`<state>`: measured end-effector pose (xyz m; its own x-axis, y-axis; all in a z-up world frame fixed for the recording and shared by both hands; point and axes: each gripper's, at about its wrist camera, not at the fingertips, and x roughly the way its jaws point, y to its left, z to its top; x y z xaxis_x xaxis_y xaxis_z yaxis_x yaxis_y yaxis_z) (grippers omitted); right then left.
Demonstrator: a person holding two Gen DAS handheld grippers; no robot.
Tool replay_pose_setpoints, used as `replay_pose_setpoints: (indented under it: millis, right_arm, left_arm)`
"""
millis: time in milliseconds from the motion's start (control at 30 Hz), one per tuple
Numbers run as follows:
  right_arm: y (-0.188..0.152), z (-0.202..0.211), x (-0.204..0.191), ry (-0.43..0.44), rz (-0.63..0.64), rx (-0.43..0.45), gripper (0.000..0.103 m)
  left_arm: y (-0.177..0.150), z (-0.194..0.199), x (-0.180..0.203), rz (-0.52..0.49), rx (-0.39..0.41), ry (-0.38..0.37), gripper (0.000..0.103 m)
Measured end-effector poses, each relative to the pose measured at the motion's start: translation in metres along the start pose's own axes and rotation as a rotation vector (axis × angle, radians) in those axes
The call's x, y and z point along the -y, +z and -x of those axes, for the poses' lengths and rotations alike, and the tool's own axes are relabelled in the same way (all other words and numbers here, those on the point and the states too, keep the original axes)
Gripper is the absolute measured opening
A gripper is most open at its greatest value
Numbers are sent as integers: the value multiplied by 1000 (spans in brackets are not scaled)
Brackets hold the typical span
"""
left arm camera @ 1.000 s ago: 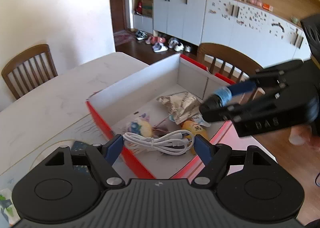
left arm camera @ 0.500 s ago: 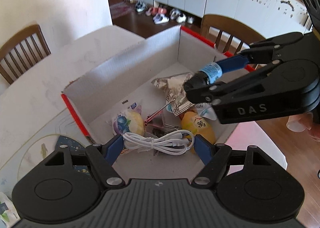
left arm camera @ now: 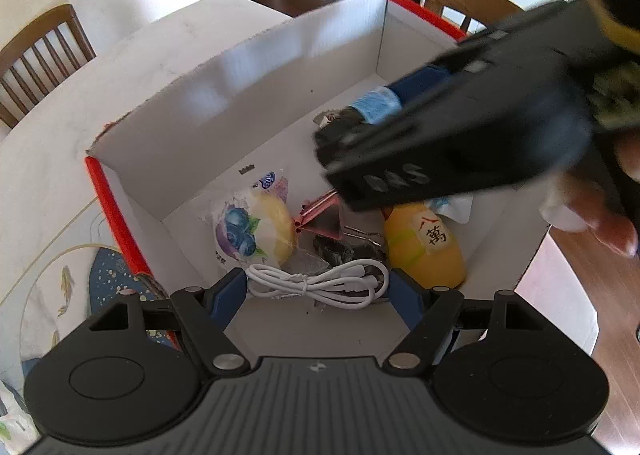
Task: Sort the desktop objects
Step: 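Lower both tools into the shoebox and open them to drop cable and bottle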
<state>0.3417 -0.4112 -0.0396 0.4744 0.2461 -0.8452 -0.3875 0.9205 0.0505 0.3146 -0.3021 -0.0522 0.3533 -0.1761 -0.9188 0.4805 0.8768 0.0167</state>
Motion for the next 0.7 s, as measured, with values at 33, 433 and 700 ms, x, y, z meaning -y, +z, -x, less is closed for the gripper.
replay_pose_setpoints:
  millis: [33,433,700]
  right_arm:
    - [2,-5,0,-3,-3,-10,60]
    - [6,-35,-3,-8,17,-82,61]
    - [3,-33,-2,-2,6,-81,62]
  left_arm:
    - [1,-2,0,3,-5,-8,77]
    - [4,-9,-5,20,-35,-63,79]
    - [1,-7,-5,17,-30,-64,80]
